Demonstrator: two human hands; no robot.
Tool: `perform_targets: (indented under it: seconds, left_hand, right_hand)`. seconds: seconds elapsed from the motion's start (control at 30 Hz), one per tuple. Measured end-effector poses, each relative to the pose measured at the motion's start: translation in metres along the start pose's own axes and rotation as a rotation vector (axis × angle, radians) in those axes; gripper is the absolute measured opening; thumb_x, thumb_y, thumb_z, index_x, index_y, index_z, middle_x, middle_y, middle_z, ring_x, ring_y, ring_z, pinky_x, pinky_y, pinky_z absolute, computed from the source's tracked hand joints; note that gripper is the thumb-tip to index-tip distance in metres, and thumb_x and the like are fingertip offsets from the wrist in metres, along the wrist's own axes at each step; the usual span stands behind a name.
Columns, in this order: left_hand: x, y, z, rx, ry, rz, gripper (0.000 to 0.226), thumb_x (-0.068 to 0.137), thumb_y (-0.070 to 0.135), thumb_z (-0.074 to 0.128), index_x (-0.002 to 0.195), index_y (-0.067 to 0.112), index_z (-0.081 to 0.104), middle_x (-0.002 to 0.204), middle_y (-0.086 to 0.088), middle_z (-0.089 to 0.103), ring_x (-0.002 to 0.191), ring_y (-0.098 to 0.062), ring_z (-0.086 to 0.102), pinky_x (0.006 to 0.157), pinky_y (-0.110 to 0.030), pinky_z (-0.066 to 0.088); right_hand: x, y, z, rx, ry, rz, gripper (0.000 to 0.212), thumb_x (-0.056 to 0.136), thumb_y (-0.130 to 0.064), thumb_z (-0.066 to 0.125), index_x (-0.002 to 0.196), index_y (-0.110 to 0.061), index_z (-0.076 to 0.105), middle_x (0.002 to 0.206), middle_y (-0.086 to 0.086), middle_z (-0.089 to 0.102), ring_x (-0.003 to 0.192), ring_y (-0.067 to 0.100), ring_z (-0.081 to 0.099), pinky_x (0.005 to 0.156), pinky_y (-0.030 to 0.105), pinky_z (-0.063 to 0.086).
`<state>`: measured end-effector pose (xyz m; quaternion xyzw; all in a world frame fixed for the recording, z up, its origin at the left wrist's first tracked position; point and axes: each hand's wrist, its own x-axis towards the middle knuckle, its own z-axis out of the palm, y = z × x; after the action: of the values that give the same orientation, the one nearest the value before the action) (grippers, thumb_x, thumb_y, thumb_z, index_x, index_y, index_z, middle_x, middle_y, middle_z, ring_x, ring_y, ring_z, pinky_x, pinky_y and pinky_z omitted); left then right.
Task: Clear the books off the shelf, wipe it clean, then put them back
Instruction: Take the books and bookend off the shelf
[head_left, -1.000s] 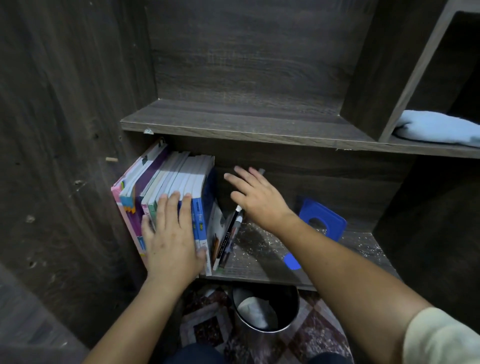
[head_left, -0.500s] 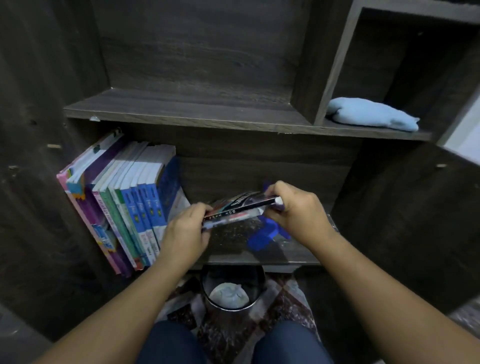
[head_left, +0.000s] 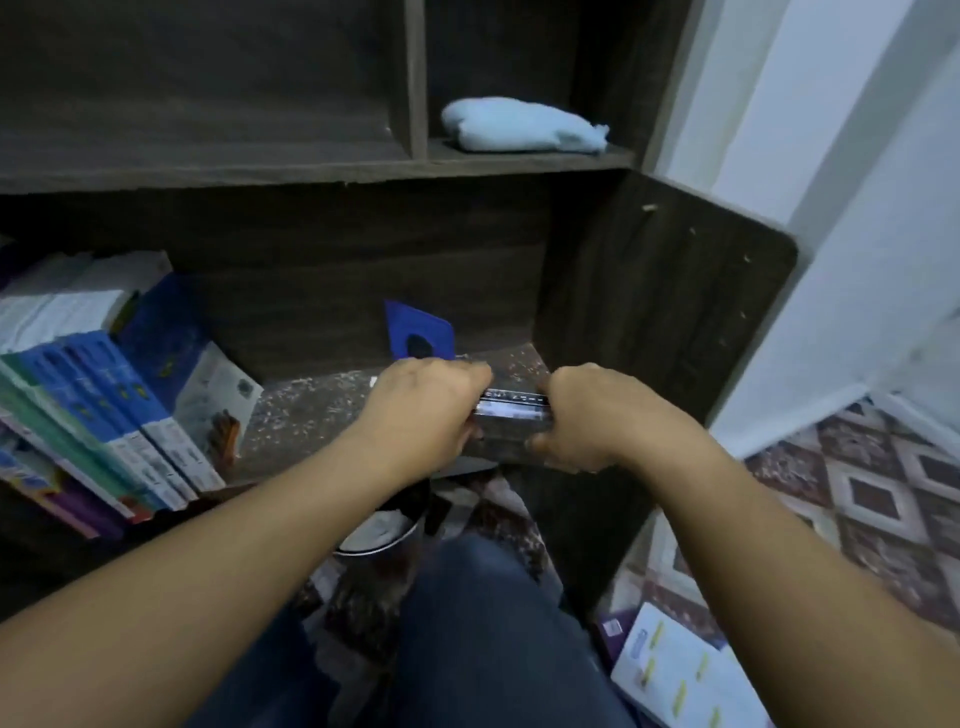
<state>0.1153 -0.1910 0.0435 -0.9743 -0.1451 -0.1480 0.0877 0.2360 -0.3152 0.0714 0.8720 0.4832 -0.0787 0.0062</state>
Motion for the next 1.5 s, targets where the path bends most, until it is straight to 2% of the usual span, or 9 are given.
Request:
perform_targets:
  seconds: [0.2, 0.4, 0.53, 0.77, 0.93, 1.07, 1.17, 1.33, 1.5]
  left_hand:
    - [0.018, 0.089, 0.023, -0.050, -0.150, 0.192, 0.030, 0.085, 0.041, 0.065, 0.103, 0.023, 0.049, 0.110, 0.000, 0.064, 0.104, -0.027, 0.060, 0.071, -0.033, 0.037]
    - [0.033, 0.153, 0.067, -0.238, -0.278, 0.360, 0.033, 0.086, 0.048, 0.064, 0.107, 0.025, 0.054, 0.107, 0.006, 0.060, 0.101, -0.020, 0.058, 0.081, -0.033, 0.037]
    - [0.030, 0.179, 0.111, -0.278, -0.395, 0.379, 0.027, 0.091, 0.041, 0.059, 0.114, 0.026, 0.055, 0.111, 0.005, 0.056, 0.106, -0.019, 0.055, 0.086, -0.034, 0.041]
    - [0.039, 0.217, 0.168, -0.466, -0.511, 0.250, 0.027, 0.093, 0.032, 0.058, 0.119, 0.024, 0.057, 0.113, 0.005, 0.054, 0.103, -0.016, 0.055, 0.083, -0.032, 0.045]
    - [0.050, 0.246, 0.200, -0.552, -0.641, 0.199, 0.032, 0.093, 0.027, 0.060, 0.124, 0.020, 0.056, 0.121, 0.002, 0.054, 0.102, -0.015, 0.054, 0.085, -0.031, 0.048]
    - [0.053, 0.260, 0.220, -0.505, -0.687, 0.250, 0.034, 0.093, 0.032, 0.058, 0.125, 0.022, 0.053, 0.120, 0.002, 0.053, 0.107, -0.018, 0.053, 0.088, -0.035, 0.049]
    - [0.053, 0.262, 0.234, -0.502, -0.705, 0.262, 0.033, 0.093, 0.032, 0.058, 0.124, 0.024, 0.053, 0.120, 0.003, 0.054, 0.106, -0.017, 0.053, 0.086, -0.036, 0.050]
    - [0.040, 0.255, 0.255, -0.492, -0.711, 0.237, 0.030, 0.091, 0.031, 0.059, 0.120, 0.024, 0.054, 0.116, 0.005, 0.054, 0.101, -0.017, 0.056, 0.085, -0.039, 0.052]
    - [0.026, 0.245, 0.272, -0.430, -0.803, 0.253, 0.033, 0.092, 0.035, 0.058, 0.123, 0.026, 0.051, 0.115, 0.005, 0.052, 0.104, -0.017, 0.054, 0.086, -0.037, 0.050]
  right_hand:
    - [-0.043, 0.073, 0.036, 0.154, -0.238, 0.078, 0.022, 0.079, -0.038, 0.066, 0.091, -0.020, 0.065, 0.082, 0.001, 0.066, 0.072, 0.020, 0.064, 0.068, 0.033, 0.054]
    - [-0.087, 0.142, 0.092, 0.246, -0.329, 0.143, 0.019, 0.084, -0.029, 0.058, 0.103, -0.024, 0.058, 0.095, 0.001, 0.062, 0.085, 0.022, 0.059, 0.075, 0.033, 0.051]
    - [-0.110, 0.184, 0.143, 0.322, -0.430, 0.226, 0.021, 0.088, -0.023, 0.055, 0.108, -0.024, 0.059, 0.099, 0.004, 0.062, 0.082, 0.023, 0.059, 0.065, 0.033, 0.049]
    - [-0.117, 0.250, 0.250, 0.035, -0.316, 0.436, 0.050, 0.094, -0.013, 0.046, 0.137, -0.038, 0.046, 0.086, 0.002, 0.058, 0.069, 0.025, 0.056, 0.054, 0.031, 0.042]
    - [-0.104, 0.274, 0.311, -0.009, -0.210, 0.592, 0.065, 0.096, -0.002, 0.041, 0.147, -0.041, 0.028, 0.099, 0.004, 0.063, 0.073, 0.025, 0.057, 0.048, 0.027, 0.036]
    - [-0.092, 0.279, 0.359, 0.081, -0.119, 0.654, 0.066, 0.094, -0.003, 0.045, 0.149, -0.034, 0.023, 0.138, 0.003, 0.049, 0.110, 0.032, 0.056, 0.082, 0.043, 0.049]
    - [-0.093, 0.272, 0.400, 0.106, -0.153, 0.664, 0.072, 0.096, -0.005, 0.044, 0.152, -0.034, 0.011, 0.156, 0.002, 0.023, 0.136, 0.034, 0.032, 0.108, 0.055, 0.031]
    - [-0.111, 0.257, 0.463, 0.261, -0.422, 0.623, 0.077, 0.099, -0.010, 0.043, 0.151, -0.042, -0.004, 0.162, 0.002, -0.005, 0.146, 0.038, 0.004, 0.111, 0.064, 0.017]
    - [-0.113, 0.248, 0.477, 0.338, -0.511, 0.632, 0.083, 0.096, -0.004, 0.048, 0.151, -0.045, -0.001, 0.159, 0.005, -0.021, 0.144, 0.045, -0.009, 0.110, 0.064, 0.023]
